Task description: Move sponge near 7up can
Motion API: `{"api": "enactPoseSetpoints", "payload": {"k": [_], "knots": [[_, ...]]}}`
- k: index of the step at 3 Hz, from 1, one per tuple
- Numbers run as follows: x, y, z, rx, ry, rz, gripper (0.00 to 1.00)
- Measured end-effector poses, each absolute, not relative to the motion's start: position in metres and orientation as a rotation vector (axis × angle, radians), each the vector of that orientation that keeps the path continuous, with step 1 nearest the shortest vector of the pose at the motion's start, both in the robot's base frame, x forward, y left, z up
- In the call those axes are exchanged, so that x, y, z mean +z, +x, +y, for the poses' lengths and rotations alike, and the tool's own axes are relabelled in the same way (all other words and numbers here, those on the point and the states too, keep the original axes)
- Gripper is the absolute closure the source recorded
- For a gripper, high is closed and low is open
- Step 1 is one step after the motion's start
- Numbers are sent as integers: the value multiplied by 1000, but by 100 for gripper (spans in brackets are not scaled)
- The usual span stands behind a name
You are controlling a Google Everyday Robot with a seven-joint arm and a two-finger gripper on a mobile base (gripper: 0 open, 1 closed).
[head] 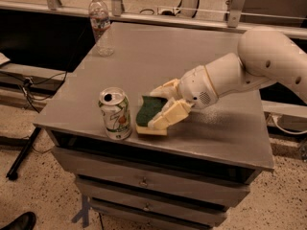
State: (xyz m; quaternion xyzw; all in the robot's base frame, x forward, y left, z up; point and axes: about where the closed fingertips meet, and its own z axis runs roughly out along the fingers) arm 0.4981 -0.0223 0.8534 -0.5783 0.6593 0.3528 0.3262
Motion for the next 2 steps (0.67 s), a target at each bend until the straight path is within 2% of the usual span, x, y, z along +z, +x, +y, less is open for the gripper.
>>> {"api": "enactPoseSetpoints", "payload": {"k": [1,2], "knots": [[852,498,-20,934,-1514,1731,0],[851,498,-20,939,-1512,1734,0]]}}
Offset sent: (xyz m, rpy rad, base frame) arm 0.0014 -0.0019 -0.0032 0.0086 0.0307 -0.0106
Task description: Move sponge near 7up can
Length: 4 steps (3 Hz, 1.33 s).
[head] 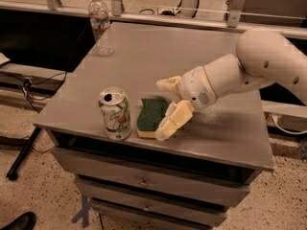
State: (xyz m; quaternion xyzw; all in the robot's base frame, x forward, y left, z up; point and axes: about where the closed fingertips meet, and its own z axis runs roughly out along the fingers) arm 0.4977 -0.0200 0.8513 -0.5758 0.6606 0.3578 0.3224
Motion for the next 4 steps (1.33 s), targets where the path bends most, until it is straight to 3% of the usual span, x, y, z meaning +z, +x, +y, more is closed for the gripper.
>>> {"api": "enactPoseSetpoints", "payload": {"k": [1,3,4], "knots": [[862,512,-51,864,-1473,1744,0],[937,544,-180,553,-1390,1696,0],[963,551,-191,498,-1371,1663,0]]}}
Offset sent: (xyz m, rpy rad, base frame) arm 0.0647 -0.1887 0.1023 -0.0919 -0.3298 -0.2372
